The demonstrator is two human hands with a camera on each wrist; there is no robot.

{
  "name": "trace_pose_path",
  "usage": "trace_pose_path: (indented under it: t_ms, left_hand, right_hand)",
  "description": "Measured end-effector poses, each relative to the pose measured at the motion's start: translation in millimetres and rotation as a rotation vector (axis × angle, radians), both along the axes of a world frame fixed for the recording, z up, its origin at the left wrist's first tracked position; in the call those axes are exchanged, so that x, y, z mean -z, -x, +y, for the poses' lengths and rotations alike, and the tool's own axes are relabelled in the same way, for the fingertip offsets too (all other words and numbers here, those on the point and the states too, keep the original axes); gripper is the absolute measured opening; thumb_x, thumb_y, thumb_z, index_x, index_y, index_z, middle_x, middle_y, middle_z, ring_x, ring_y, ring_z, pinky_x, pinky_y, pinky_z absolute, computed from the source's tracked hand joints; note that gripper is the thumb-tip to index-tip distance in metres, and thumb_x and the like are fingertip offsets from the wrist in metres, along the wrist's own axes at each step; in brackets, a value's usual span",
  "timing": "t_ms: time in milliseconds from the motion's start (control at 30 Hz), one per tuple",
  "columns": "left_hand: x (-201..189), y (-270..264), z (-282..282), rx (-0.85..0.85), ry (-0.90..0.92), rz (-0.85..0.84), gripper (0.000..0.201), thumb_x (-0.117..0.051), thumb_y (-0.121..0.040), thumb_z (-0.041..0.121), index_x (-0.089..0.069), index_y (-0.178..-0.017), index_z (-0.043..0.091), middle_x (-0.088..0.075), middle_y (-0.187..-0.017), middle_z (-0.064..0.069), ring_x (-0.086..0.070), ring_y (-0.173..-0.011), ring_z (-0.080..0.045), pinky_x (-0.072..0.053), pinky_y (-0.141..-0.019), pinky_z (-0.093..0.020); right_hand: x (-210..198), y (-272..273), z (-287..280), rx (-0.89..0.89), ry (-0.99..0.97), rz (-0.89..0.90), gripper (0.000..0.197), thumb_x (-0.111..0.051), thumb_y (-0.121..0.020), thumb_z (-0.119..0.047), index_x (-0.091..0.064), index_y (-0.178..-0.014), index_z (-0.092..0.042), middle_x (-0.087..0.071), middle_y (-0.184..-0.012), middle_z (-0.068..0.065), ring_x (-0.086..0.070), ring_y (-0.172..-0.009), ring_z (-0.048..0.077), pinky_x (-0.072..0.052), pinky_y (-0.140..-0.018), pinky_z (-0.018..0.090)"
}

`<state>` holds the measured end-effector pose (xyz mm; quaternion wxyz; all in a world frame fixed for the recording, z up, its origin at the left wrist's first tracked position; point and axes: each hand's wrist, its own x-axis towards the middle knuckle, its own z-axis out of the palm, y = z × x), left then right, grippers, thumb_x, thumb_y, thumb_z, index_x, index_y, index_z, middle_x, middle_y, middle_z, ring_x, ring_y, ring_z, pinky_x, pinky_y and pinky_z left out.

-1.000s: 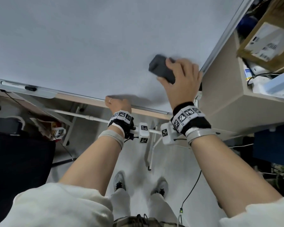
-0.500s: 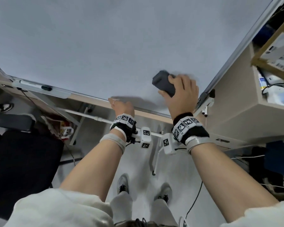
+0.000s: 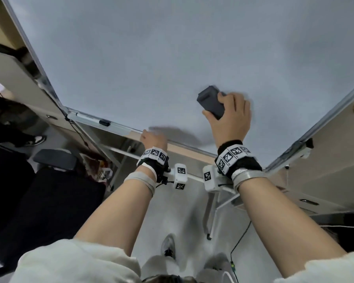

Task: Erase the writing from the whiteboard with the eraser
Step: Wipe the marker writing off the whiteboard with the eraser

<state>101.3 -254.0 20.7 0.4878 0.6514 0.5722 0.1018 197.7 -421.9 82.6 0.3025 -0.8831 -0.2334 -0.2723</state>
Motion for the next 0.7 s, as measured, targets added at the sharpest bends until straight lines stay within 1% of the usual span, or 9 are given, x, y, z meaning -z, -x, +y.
trace_pose_path:
  t_ms: [67,133,267,367,433,500,567,633,700]
  left_hand:
    - [3.1,16.1,20.4,-0.024,0.005,0.016,0.057,-0.045,-0.096,0.008,-0.029,-0.151,0.001,-0.029,-0.156,-0.017,-0.037,-0.140,-0.034,-0.035,-0.115,-0.036]
    - [9.3,27.0,39.6,-0.038,0.012,0.020,0.061,-0.042,-0.096,0.004,-0.026,-0.154,0.002,-0.023,-0.160,-0.015,-0.035,-0.144,-0.033,-0.031,-0.118,-0.034]
    - [11.4,38.2,65.8,-0.022,-0.015,0.081,0.052,-0.037,-0.098,0.004,-0.034,-0.150,0.000,-0.023,-0.161,-0.014,-0.036,-0.142,-0.029,-0.028,-0.114,-0.028]
    - [9.4,47.8,78.2,-0.025,-0.030,0.102,0.049,-0.036,-0.098,0.002,-0.037,-0.146,-0.004,-0.028,-0.158,-0.016,-0.032,-0.145,-0.028,-0.024,-0.119,-0.029]
    - [11.9,53.4,94.3,-0.074,-0.023,0.108,0.053,-0.036,-0.097,0.001,-0.033,-0.150,-0.001,-0.023,-0.161,-0.013,-0.029,-0.147,-0.027,-0.022,-0.119,-0.029]
    - [14.2,58.7,110.2,-0.107,-0.024,0.119,0.056,-0.037,-0.097,0.003,-0.028,-0.152,0.002,-0.020,-0.162,-0.012,-0.030,-0.147,-0.028,-0.024,-0.119,-0.031]
    - [12.2,63.1,125.8,-0.107,-0.012,0.114,0.056,-0.036,-0.097,0.003,-0.027,-0.153,0.002,-0.019,-0.162,-0.012,-0.031,-0.146,-0.028,-0.025,-0.118,-0.031]
    - [10.8,68.2,143.1,-0.133,0.004,0.090,0.059,-0.035,-0.097,0.002,-0.025,-0.154,0.003,-0.017,-0.163,-0.011,-0.029,-0.147,-0.027,-0.024,-0.119,-0.031]
    - [12.7,73.6,167.8,-0.164,0.021,0.084,0.063,-0.036,-0.094,0.001,-0.023,-0.156,0.006,-0.018,-0.163,-0.009,-0.033,-0.146,-0.029,-0.029,-0.120,-0.036]
  right_hand:
    - [10.4,9.9,18.1,-0.024,0.043,0.054,0.052,-0.088,-0.066,-0.038,-0.064,-0.107,-0.018,-0.061,-0.113,0.007,-0.054,-0.101,0.033,-0.045,-0.082,0.042]
    - [19.8,17.2,32.9,-0.039,0.082,0.085,0.054,-0.091,-0.064,-0.037,-0.064,-0.108,-0.018,-0.060,-0.113,0.007,-0.054,-0.104,0.033,-0.044,-0.083,0.042]
    - [36.5,22.9,58.1,-0.113,0.098,0.053,0.056,-0.094,-0.061,-0.033,-0.065,-0.106,-0.017,-0.060,-0.108,0.009,-0.053,-0.104,0.033,-0.043,-0.085,0.042]
    - [46.9,28.3,79.8,-0.160,0.123,0.053,0.057,-0.095,-0.058,-0.036,-0.065,-0.104,-0.019,-0.060,-0.105,0.007,-0.048,-0.100,0.030,-0.039,-0.086,0.043]
    - [47.1,30.9,98.3,-0.175,0.196,0.034,0.056,-0.093,-0.059,-0.043,-0.065,-0.103,-0.023,-0.060,-0.103,0.006,-0.049,-0.098,0.029,-0.035,-0.083,0.043]
    - [43.7,30.9,115.9,-0.193,0.260,0.003,0.056,-0.090,-0.062,-0.047,-0.064,-0.105,-0.024,-0.061,-0.104,0.006,-0.051,-0.096,0.030,-0.031,-0.081,0.042]
    - [40.1,32.4,134.9,-0.208,0.289,-0.037,0.055,-0.089,-0.064,-0.048,-0.063,-0.106,-0.024,-0.061,-0.105,0.006,-0.052,-0.095,0.030,-0.028,-0.080,0.041]
    - [37.4,37.4,157.9,-0.231,0.296,-0.063,0.055,-0.090,-0.064,-0.047,-0.064,-0.106,-0.024,-0.061,-0.105,0.006,-0.052,-0.095,0.029,-0.028,-0.080,0.041]
    - [33.7,43.5,183.4,-0.239,0.318,-0.083,0.055,-0.089,-0.065,-0.049,-0.064,-0.108,-0.025,-0.061,-0.106,0.005,-0.052,-0.094,0.029,-0.027,-0.080,0.040]
